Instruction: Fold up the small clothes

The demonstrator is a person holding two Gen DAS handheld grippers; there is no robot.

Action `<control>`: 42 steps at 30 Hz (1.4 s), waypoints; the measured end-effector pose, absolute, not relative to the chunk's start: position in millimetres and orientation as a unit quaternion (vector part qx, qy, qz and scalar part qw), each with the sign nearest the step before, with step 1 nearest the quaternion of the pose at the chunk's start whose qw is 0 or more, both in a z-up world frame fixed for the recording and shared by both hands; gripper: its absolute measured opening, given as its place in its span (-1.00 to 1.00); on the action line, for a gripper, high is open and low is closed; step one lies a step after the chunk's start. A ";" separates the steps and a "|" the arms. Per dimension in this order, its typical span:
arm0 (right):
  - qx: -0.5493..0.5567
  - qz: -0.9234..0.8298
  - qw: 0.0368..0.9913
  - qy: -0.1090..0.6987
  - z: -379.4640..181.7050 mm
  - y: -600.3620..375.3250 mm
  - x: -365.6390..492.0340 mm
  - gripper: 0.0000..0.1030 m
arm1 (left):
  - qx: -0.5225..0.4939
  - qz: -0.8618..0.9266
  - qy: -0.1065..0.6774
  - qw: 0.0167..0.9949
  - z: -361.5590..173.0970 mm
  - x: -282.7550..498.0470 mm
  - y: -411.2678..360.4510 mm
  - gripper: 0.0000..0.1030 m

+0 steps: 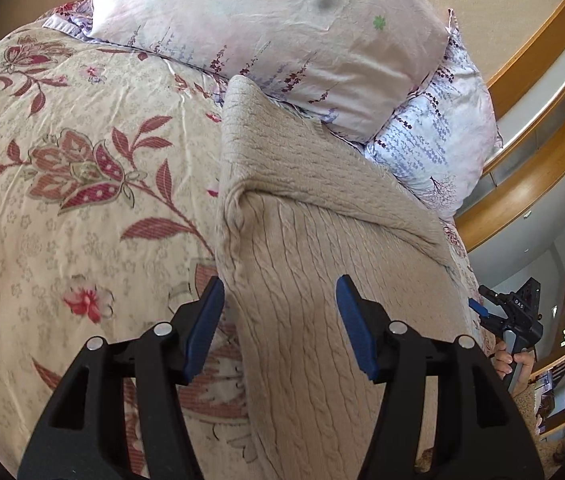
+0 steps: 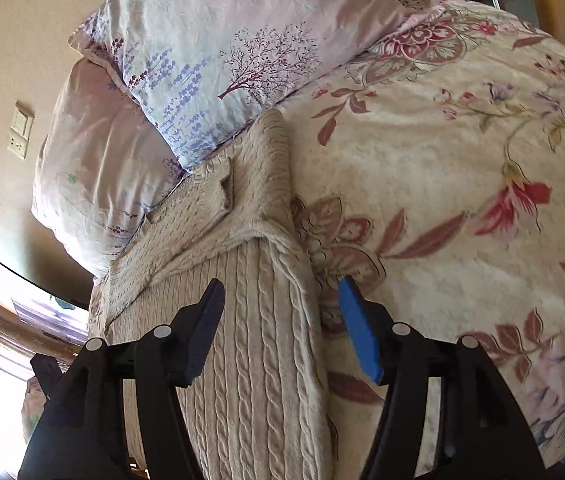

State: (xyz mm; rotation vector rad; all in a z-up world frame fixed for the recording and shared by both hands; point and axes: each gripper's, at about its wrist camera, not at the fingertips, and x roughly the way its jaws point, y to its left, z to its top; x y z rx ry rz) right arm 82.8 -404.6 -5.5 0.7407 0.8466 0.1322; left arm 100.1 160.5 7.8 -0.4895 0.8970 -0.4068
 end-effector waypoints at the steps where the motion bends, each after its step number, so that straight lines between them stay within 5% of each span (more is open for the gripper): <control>1: 0.355 0.065 0.841 0.402 -7.7 -405.1 76.7 0.19 | -0.238 -0.198 0.428 0.849 6.1 95.8 159.8 0.13; 19: 0.374 0.157 0.812 0.421 -32.7 -371.3 11.3 -0.22 | -0.283 -0.260 0.418 0.824 -10.3 13.8 148.8 -0.05; 27: 0.371 0.190 0.799 0.432 -34.6 -363.1 -20.1 -0.38 | -0.301 -0.281 0.431 0.803 -19.9 -10.1 140.9 -0.29; 31: 0.342 0.209 0.799 0.449 -35.5 -349.0 -27.9 -0.71 | -0.304 -0.282 0.437 0.798 -20.5 -15.5 139.2 -0.39; 35: 0.292 0.210 0.821 0.444 -25.1 -334.0 -30.5 -0.82 | -0.274 -0.273 0.445 0.808 -17.3 -19.0 133.1 -0.68; 37: 0.283 0.207 0.832 0.429 -18.4 -332.8 -29.7 -0.83 | -0.262 -0.267 0.447 0.812 -16.0 -17.7 132.2 -0.83; 42: 0.253 0.181 0.871 0.380 6.1 -333.8 -28.1 -0.85 | -0.238 -0.269 0.424 0.831 -0.3 -12.9 133.3 -0.87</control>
